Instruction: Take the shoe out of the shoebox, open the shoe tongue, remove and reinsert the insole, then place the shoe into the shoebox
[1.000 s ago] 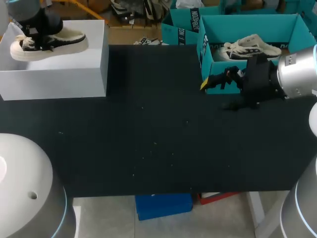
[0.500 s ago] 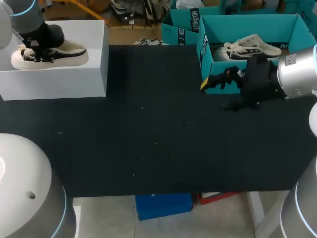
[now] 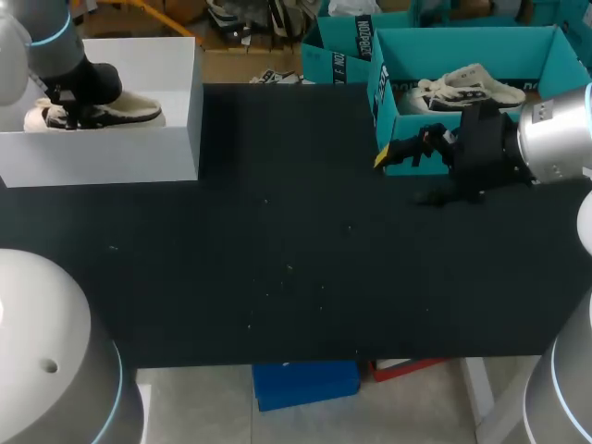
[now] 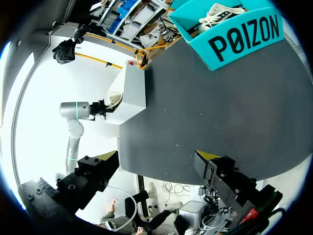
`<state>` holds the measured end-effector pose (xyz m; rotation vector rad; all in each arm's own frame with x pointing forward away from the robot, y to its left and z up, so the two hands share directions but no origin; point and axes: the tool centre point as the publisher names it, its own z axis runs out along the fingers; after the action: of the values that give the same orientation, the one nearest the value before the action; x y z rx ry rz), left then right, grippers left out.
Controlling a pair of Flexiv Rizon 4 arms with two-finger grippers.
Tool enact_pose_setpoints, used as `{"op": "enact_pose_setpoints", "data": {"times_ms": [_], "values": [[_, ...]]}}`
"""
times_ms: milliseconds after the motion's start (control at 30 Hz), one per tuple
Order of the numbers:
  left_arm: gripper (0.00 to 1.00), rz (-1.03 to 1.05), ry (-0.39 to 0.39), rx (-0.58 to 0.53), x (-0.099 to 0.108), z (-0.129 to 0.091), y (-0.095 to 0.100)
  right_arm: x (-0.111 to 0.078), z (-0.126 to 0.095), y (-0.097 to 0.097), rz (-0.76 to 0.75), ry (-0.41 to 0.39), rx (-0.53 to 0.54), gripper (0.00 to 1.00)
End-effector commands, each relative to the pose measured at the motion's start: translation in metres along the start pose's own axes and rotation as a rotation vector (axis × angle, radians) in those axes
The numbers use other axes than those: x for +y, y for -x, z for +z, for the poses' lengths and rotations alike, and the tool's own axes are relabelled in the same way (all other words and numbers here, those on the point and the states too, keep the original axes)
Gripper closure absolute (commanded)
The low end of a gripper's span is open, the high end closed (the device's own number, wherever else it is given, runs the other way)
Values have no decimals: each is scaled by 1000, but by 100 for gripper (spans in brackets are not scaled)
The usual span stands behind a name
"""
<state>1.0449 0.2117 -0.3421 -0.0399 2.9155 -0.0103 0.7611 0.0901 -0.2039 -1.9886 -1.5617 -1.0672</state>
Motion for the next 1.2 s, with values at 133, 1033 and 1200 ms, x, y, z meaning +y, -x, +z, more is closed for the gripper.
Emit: {"op": "enact_pose_setpoints", "data": {"times_ms": [133,1033,1200], "values": [[100,11,1,15,0,8,1,0,1,0,0,1,0,0],[35,24,14,88,-25,-51,24,0,1,0,0,1,0,0],[34,-20,40,81,-38,-75,37,0,1,0,0,1,0,0]]}}
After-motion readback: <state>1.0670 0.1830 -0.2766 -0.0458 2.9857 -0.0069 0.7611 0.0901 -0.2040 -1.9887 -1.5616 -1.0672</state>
